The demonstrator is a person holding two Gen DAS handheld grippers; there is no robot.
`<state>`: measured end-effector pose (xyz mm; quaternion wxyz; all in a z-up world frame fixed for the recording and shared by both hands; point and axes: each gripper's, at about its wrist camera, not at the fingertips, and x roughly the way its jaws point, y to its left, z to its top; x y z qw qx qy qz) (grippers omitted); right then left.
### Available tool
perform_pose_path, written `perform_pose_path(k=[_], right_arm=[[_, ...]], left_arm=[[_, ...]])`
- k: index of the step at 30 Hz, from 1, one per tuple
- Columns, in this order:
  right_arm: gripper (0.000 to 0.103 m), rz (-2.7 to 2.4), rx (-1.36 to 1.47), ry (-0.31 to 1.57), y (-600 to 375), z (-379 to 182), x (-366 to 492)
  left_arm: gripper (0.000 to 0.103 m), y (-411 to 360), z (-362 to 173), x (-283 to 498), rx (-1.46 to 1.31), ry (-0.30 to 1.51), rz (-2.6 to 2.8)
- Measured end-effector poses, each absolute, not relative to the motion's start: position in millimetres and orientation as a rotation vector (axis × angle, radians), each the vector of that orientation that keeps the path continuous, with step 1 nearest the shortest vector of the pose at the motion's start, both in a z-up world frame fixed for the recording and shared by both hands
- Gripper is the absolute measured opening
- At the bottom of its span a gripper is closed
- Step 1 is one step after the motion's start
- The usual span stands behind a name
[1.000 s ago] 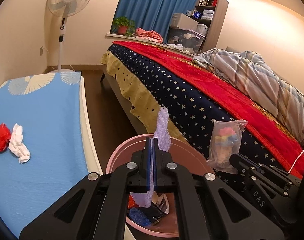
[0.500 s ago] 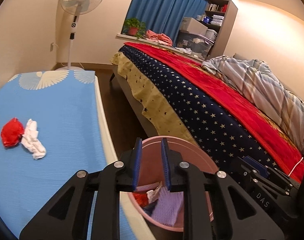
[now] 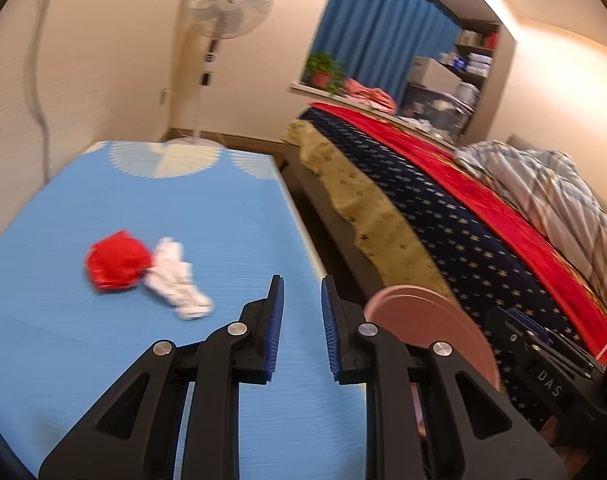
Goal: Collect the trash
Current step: 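Move both tools back to the red bag and white tissue, then grasp the white tissue with the right tool while the left tool grasps the red bag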
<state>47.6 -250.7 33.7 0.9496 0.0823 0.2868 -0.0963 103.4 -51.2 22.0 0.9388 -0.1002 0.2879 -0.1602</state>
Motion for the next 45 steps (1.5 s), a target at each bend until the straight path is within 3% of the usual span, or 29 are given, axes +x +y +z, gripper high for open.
perform_pose_path(k=[11,25,27,32,45], right_arm=[[0.028,-0.005,0.165,0.6,-171,13,97],[0.029,0.159,0.187,0.722,-100,-21,161],[0.039,0.167,0.18,0.74,-95,-27,167],[0.051,0.188,0.154,0.797,-84,-42,184],[0.051,0.164,0.082,0.882,-71,-54,204]], left_arm=[[0.019,31,-1,114,-0.27,0.602,-0.088],[0.019,79,-29,142,-0.336,0.66,0.012],[0.019,82,-34,148,-0.343,0.669,0.015],[0.019,94,-41,163,-0.385,0.679,0.028],[0.039,105,-63,200,-0.49,0.767,-0.041]])
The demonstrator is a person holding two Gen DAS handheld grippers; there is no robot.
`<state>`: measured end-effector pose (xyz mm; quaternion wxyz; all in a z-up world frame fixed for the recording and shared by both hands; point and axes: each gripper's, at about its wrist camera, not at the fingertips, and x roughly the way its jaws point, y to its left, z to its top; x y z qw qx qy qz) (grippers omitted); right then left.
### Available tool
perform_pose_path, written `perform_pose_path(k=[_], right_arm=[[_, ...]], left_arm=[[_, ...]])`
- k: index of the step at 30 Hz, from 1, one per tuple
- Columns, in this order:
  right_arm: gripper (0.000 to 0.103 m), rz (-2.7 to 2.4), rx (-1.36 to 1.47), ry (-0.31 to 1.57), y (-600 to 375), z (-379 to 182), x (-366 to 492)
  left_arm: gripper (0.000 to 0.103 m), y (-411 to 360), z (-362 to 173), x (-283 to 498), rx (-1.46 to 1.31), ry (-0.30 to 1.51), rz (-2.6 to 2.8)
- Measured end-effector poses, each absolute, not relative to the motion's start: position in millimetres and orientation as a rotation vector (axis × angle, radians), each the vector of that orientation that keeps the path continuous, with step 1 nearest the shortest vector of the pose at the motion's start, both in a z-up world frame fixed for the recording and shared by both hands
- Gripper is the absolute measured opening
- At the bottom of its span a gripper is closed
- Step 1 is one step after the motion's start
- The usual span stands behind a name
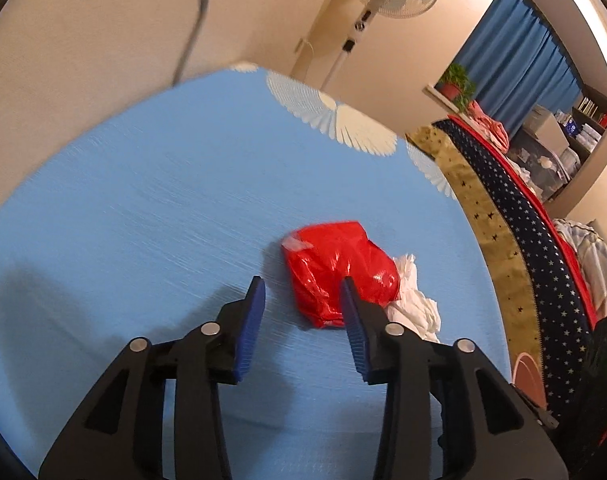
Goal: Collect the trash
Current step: 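Grasp the white tissue with the right tool while the left tool grasps the red bag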
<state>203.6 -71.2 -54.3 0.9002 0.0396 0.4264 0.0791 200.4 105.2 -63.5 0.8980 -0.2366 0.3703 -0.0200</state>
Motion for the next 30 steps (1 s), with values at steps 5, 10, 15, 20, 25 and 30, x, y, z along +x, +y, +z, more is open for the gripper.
perform_pose_path(k=[5,10,15,20,25,30], right_arm=[[0.016,0.145,0.08,0.884,-73,-55,204],[0.006,0.154,0.125,0.872,-82,-54,202],[0.006,0.134,0.162,0.854,-94,-52,195],[0.006,0.107,0.185,0.826,-109,-40,185],[0.006,0.08,0.181,0.777,-122,-19,168],[0.006,0.063,0.168,0.752,-131,-5,150]], left_arm=[[0.037,104,-70,205,-0.525,0.792,-0.078],[0.015,93,-70,204,-0.485,0.802,-0.122],[0.013,86,-54,196,-0.417,0.761,-0.109],[0.012,81,-40,186,-0.357,0.741,-0.089],[0.011,63,-19,173,-0.217,0.723,-0.076],[0.0,53,-5,153,-0.154,0.702,-0.082]])
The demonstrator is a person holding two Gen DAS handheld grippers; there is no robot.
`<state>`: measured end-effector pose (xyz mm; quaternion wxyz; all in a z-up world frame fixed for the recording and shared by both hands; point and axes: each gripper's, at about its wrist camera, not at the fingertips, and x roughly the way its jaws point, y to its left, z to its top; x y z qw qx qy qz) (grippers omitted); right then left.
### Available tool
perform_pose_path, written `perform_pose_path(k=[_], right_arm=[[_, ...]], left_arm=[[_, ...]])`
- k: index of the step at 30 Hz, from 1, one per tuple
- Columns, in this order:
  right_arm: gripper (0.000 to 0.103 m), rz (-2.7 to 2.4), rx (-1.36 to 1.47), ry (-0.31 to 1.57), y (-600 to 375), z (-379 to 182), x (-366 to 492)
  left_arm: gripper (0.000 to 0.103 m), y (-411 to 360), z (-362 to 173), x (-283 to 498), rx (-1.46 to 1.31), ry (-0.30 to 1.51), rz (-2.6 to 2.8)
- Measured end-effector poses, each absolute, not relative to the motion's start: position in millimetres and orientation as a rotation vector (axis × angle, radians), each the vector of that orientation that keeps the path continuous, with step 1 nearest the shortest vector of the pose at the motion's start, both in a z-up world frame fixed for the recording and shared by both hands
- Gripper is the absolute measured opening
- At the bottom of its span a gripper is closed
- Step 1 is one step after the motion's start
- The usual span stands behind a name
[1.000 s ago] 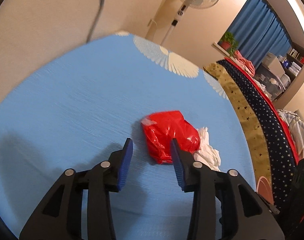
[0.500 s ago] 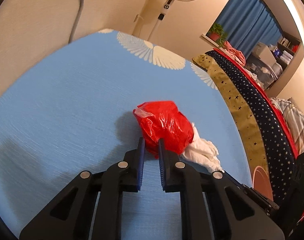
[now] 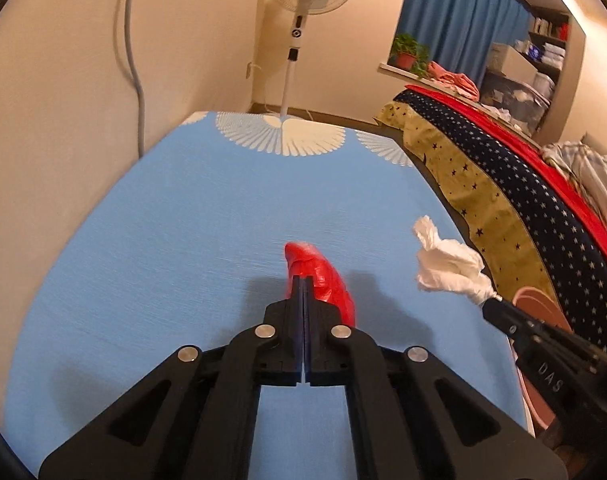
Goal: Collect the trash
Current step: 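Grasp the white tissue with the right tool while the left tool grasps the red bag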
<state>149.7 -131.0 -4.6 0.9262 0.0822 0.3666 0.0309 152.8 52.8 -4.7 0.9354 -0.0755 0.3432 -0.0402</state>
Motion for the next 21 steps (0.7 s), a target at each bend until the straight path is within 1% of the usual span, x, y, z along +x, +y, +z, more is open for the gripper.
perform_pose_path(k=[3,6,11,13,15,19,20,21], right_arm=[[0.006,0.057,0.156,0.737,-137,4,136],[0.006,0.046,0.155,0.724,-145,12,122],[0.006,0.032,0.169,0.715,-160,17,104],[0.006,0.03,0.173,0.715,-164,16,101],[0.006,0.031,0.169,0.713,-166,15,98],[0.006,0.035,0.169,0.709,-170,13,100],[0.006,0.036,0.169,0.709,-171,12,101],[0.006,0.038,0.169,0.709,-172,11,101]], left_arm=[[0.0,48,0,142,-0.141,0.7,-0.092],[0.0,59,3,131,-0.207,0.684,-0.096],[0.0,84,-14,123,-0.315,0.723,-0.054],[0.007,86,-18,121,-0.327,0.718,-0.046],[0.037,83,-22,122,-0.321,0.713,-0.044],[0.048,82,-29,130,-0.335,0.715,-0.031],[0.056,81,-31,134,-0.332,0.72,-0.021],[0.062,80,-33,138,-0.329,0.723,-0.011]])
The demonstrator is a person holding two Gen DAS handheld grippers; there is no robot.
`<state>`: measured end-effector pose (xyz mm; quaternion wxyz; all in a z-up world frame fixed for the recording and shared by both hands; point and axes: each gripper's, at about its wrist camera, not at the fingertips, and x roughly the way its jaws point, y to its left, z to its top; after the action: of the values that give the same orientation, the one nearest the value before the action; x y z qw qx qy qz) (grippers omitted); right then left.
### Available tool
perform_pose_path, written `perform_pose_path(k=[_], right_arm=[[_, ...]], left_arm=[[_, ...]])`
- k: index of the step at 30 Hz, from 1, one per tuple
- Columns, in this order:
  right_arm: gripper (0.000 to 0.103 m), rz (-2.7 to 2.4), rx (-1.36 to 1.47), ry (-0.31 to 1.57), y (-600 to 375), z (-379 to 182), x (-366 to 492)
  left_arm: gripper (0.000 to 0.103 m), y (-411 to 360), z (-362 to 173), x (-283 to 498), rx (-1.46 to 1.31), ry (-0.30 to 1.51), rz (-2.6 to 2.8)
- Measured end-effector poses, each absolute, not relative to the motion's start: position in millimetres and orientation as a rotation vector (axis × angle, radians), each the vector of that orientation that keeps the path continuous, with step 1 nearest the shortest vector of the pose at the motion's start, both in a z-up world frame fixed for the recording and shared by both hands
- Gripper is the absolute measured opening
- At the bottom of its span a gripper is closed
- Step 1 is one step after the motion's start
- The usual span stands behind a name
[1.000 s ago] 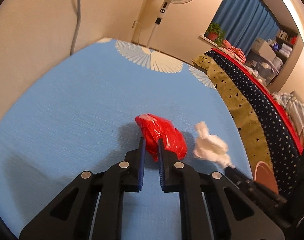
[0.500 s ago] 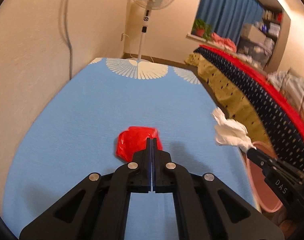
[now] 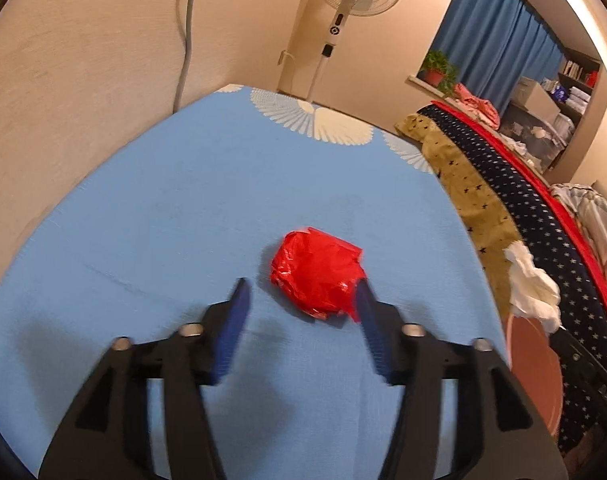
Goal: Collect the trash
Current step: 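Grasp the white tissue with the right tool while the left tool grasps the red bag, then carry the white tissue and red bag over the pink bin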
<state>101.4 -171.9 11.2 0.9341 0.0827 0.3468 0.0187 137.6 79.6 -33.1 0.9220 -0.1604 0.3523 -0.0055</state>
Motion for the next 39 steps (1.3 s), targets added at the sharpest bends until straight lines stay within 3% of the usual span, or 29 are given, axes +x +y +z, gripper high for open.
perform_pose_path(k=[5,12,13,14,18,39], right_arm=[[0.006,0.049,0.154,0.706,-173,7,108],[0.006,0.051,0.146,0.718,-176,0,112],[0.006,0.049,0.145,0.718,-177,0,112],[0.006,0.047,0.144,0.718,-178,0,112],[0.006,0.039,0.151,0.717,-181,1,111],[0.006,-0.014,0.135,0.591,-206,67,46]], left_arm=[[0.083,68,-41,158,-0.287,0.751,0.032],[0.082,46,-55,183,-0.216,0.826,0.039],[0.08,44,-55,185,-0.206,0.829,0.039],[0.07,42,-54,185,-0.203,0.828,0.036],[0.067,43,-54,180,-0.212,0.821,0.023],[0.066,20,32,101,-0.146,0.624,-0.066]])
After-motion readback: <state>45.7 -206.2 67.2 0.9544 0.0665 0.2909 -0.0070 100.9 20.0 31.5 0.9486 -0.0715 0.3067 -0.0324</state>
